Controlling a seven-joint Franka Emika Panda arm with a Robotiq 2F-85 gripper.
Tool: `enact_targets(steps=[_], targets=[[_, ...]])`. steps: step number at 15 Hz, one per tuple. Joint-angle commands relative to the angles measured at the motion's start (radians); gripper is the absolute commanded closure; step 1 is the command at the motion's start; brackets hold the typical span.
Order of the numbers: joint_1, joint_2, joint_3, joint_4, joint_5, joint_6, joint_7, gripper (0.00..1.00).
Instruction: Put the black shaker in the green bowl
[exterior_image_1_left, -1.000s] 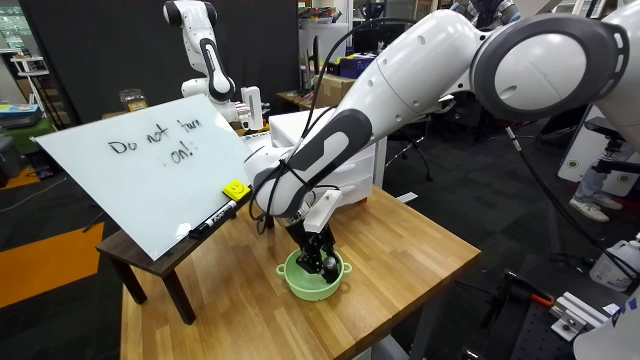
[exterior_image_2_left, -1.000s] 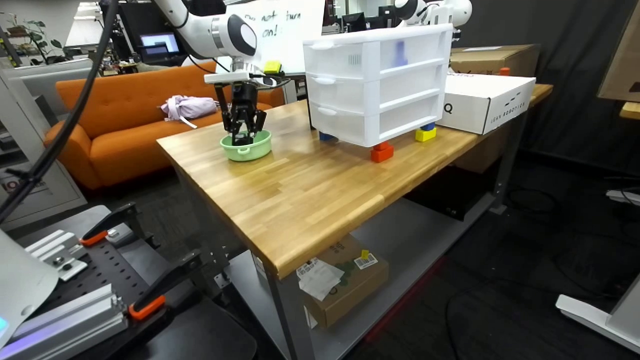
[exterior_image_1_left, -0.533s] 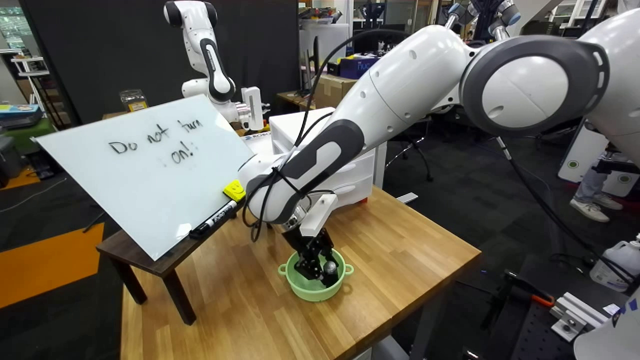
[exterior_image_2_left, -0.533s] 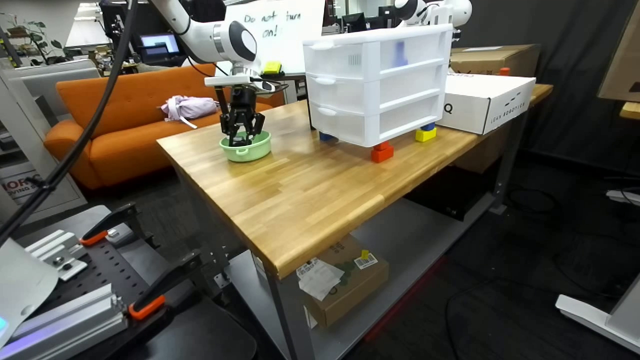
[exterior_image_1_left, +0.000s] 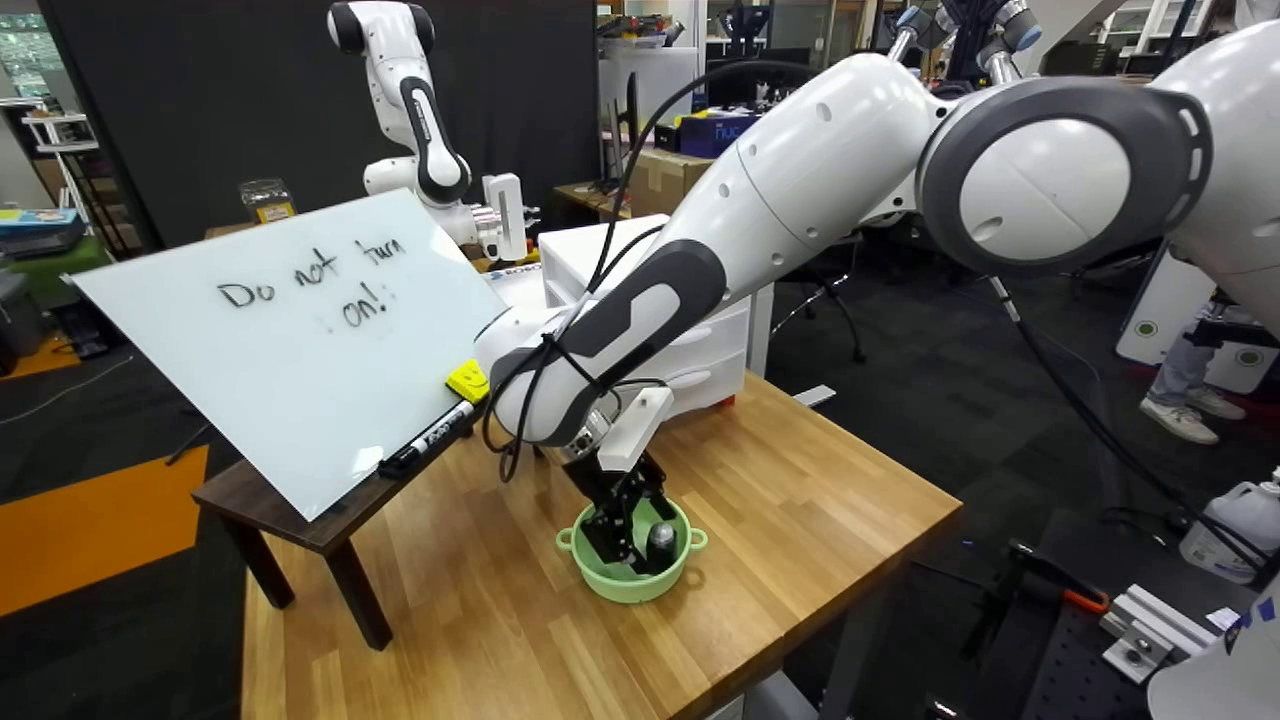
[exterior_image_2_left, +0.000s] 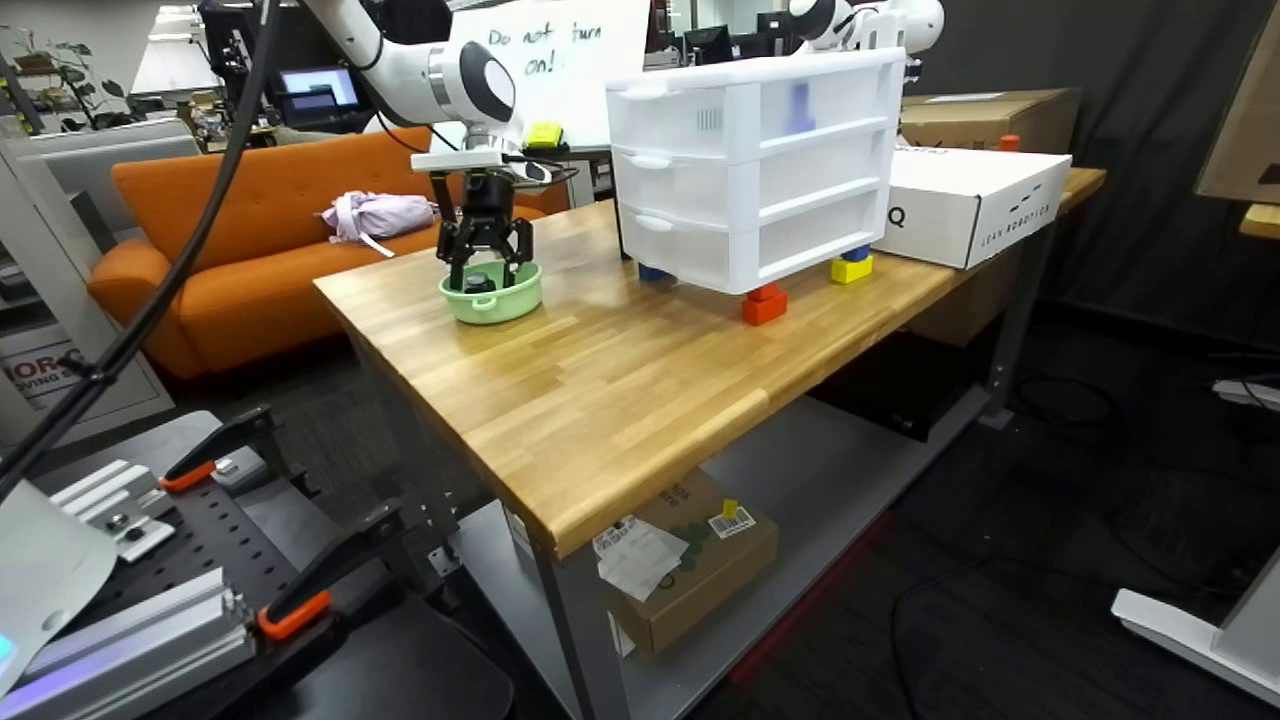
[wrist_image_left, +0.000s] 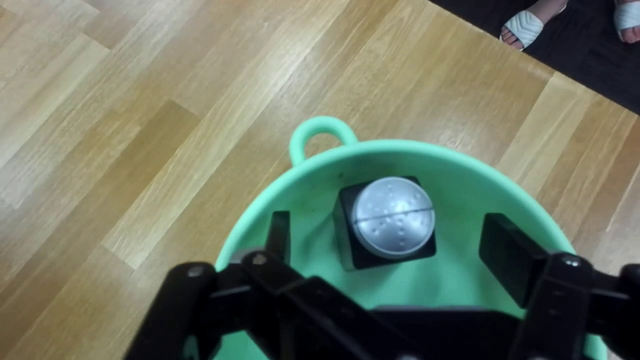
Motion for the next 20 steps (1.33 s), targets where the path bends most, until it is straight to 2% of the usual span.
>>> enact_targets(steps=[1,4,20], targets=[[-0.005,0.004,0.007,0.006,-0.005,-0.004,0.004,0.04],[-0.005,-0.006,0.007,-0.009,-0.005,0.008,0.008,0.00],[0.040,-0.158,0.019,-0.247,-0.038,0.160,0.049,0.00]])
